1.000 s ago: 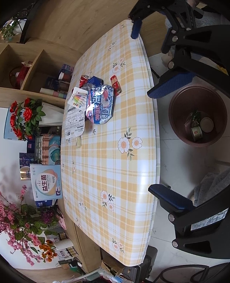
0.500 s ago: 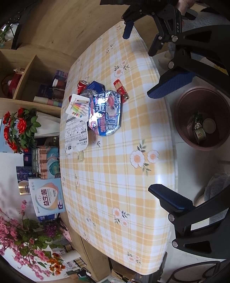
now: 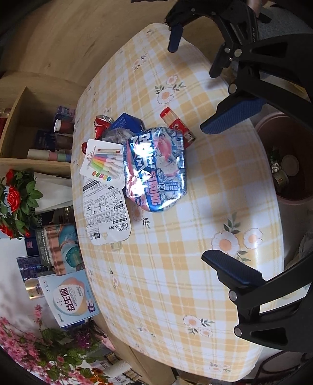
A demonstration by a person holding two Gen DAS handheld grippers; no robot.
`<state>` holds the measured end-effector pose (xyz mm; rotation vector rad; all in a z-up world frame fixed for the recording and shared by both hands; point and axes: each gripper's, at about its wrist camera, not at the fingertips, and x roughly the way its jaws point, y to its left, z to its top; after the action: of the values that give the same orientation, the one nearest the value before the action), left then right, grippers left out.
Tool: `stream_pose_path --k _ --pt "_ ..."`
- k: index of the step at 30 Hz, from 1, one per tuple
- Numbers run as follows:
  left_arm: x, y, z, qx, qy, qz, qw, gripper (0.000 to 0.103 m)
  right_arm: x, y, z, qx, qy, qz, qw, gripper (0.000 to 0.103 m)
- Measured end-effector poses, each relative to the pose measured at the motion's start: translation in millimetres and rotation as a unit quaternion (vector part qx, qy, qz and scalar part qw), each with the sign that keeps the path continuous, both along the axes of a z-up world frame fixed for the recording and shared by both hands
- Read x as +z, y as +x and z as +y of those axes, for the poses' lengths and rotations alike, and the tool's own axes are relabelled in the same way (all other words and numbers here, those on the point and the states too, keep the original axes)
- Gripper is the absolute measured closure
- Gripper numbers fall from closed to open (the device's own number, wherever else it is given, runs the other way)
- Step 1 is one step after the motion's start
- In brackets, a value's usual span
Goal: Collect trash
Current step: 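Reach the left gripper to the candle card and grasp it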
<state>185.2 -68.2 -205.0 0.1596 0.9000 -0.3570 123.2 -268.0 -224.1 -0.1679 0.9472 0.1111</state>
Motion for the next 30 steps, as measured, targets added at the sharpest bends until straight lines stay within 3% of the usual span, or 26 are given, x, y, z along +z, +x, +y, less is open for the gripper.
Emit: stream_pose_path --k 6,12,18,22,27,29,30 --pt "14.0 40.5 -13.0 -0.001 -0.031 0.01 0.9995 0.009 -3.7 16.6 -4.9 -0.009 0.005 0.003 1.0 0.006" --pt "28.7 93.5 -47.8 -0.033 -0.016 -0.01 0.9993 0.024 -2.7 32.5 -8.0 -0.007 0.018 0.001 1.0 0.006" --pt "8.5 138.8 -73.1 -0.054 0.007 0.017 0.9984 0.034 -3.2 43.5 -15.0 -0.008 0.006 -0.008 1.0 0.006" --pt "-4.8 145.8 -84.0 -0.071 0.009 0.036 0.9967 0.034 -4.4 49.6 -20.1 -0.003 0.007 -0.008 1.0 0.006" --pt "-12.2 147.7 -85.0 -0.064 0.013 0.025 0.9976 0.034 -6.5 57.9 -26.7 -0.014 0.023 -0.01 1.0 0.006" --pt "-10.8 144.6 -82.7 -0.061 0.011 0.014 0.998 0.052 -7.0 61.3 -28.7 -0.023 0.032 -0.01 0.999 0.006" --pt "-9.7 144.1 -81.1 -0.061 0.008 0.012 0.998 0.053 -7.1 63.4 -29.2 -0.024 0.037 -0.01 0.999 0.006"
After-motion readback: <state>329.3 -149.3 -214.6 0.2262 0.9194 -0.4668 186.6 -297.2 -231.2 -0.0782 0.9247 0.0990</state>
